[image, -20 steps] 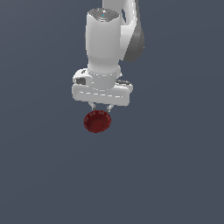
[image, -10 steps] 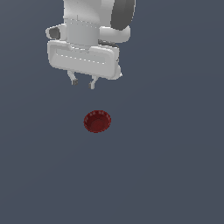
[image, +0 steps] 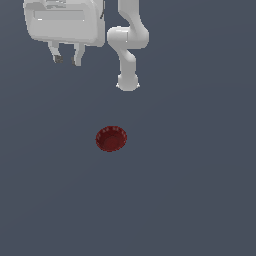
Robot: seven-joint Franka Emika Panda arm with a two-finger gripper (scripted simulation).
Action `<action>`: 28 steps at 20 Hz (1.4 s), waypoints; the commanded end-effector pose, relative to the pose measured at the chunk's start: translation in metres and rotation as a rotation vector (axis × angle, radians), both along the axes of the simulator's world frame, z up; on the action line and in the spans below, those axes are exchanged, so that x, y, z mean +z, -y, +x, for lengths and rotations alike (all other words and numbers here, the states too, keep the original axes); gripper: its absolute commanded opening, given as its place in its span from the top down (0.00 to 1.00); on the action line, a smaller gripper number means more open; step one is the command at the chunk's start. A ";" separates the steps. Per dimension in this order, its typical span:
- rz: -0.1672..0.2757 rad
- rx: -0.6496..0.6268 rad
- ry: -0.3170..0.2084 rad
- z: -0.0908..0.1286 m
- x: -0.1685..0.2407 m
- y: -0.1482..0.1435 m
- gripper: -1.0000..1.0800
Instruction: Pick up the object and move it to a goal position.
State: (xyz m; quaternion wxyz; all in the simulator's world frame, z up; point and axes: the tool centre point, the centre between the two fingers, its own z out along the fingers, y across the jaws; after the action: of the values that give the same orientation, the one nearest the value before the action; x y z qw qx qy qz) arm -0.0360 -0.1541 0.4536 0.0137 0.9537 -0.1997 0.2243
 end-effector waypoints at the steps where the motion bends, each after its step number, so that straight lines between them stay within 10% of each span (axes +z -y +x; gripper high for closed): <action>1: 0.034 -0.037 0.034 -0.010 0.013 0.016 0.38; 15: 0.311 -0.217 0.138 -0.060 0.014 0.100 0.38; 28: 0.644 -0.345 0.074 -0.078 -0.091 0.135 0.38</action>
State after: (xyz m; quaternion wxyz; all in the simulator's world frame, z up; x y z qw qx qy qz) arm -0.1127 -0.2885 0.3783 -0.2412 0.8588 -0.4098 0.1907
